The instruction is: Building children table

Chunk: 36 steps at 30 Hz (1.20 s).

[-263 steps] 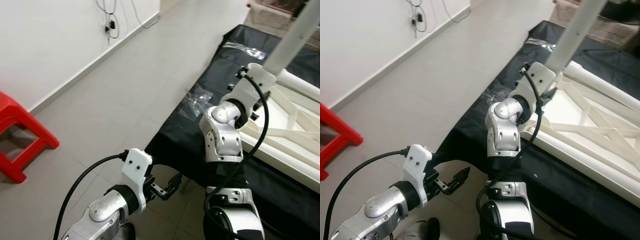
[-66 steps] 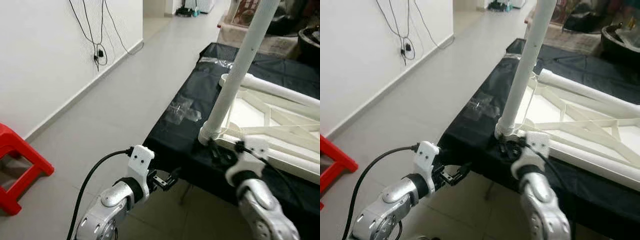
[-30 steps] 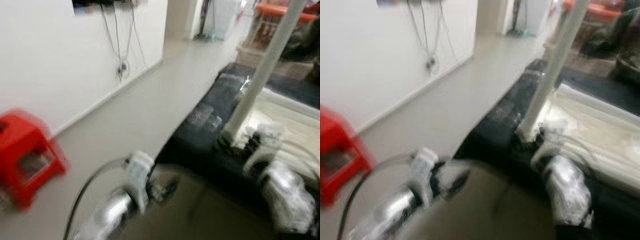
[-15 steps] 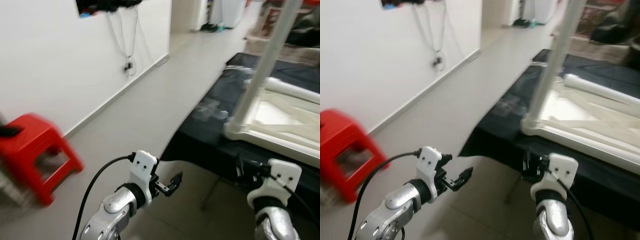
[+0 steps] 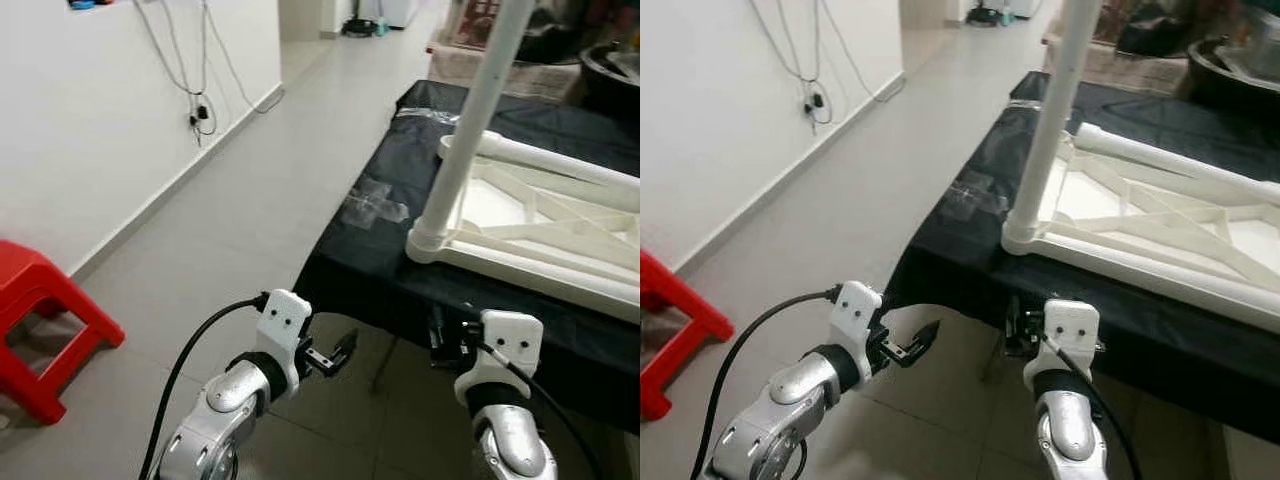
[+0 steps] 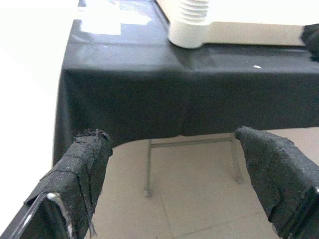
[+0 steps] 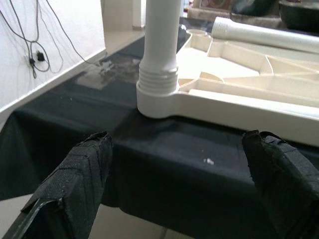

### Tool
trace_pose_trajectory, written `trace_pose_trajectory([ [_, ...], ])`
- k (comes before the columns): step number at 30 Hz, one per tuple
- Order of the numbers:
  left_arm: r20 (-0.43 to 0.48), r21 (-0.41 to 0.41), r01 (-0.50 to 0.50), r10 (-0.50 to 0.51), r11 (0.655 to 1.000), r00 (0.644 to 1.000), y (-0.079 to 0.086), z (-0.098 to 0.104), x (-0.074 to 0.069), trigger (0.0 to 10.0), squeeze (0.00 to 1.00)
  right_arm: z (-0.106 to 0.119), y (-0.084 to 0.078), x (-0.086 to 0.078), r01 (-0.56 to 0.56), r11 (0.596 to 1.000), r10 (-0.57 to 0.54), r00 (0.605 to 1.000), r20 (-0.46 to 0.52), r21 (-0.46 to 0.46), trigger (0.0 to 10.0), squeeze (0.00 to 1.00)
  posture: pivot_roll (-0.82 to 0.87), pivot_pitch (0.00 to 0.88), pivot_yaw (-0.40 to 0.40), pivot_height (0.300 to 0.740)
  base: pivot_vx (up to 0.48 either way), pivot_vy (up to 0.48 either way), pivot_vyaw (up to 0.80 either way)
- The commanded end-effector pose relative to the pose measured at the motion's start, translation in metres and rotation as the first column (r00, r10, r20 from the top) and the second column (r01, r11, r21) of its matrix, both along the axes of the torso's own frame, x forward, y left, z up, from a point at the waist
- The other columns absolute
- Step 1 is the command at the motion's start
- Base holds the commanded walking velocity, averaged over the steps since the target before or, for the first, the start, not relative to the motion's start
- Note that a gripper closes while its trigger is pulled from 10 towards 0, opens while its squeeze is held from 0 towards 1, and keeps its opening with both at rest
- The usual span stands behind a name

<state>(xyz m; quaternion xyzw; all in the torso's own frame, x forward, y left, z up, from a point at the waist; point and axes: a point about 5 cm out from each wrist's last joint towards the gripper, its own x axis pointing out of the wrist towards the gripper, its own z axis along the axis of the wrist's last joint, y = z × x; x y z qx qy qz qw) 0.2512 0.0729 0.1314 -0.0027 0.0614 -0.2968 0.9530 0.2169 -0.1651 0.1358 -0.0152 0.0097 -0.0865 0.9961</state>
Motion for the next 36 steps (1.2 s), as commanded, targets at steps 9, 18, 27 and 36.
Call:
trace_pose_trajectory([
  [9,-0.030,-0.001,-0.012,0.012,1.000,0.999,-0.002,-0.004,0.002,10.0,0.00,-0.003,-0.003,0.002,0.032,0.999,-0.032,0.999,-0.016,0.012,10.0,0.00,0.12,0.072,-0.054,0.740,0.000,-0.290,0.00],
  [18,-0.040,-0.035,-0.034,0.032,0.999,0.999,-0.001,-0.004,0.003,10.0,0.00,0.002,0.002,0.009,-0.063,0.998,0.063,0.998,0.004,0.025,10.0,0.00,0.12,0.075,-0.057,0.740,0.000,0.000,0.00],
  [27,-0.046,-0.052,-0.051,0.048,0.997,0.998,0.000,-0.004,0.001,10.0,0.00,0.002,0.001,0.009,-0.041,0.999,0.042,0.999,-0.003,0.033,10.0,0.00,0.12,0.074,-0.063,0.740,0.000,0.000,-0.18],
  [36,-0.052,-0.057,-0.044,0.041,0.997,0.998,-0.001,-0.005,0.002,10.0,0.00,0.000,0.012,0.005,-0.048,0.998,0.049,0.999,-0.013,0.051,10.0,0.00,0.12,0.064,-0.061,0.740,0.000,0.000,-0.79],
])
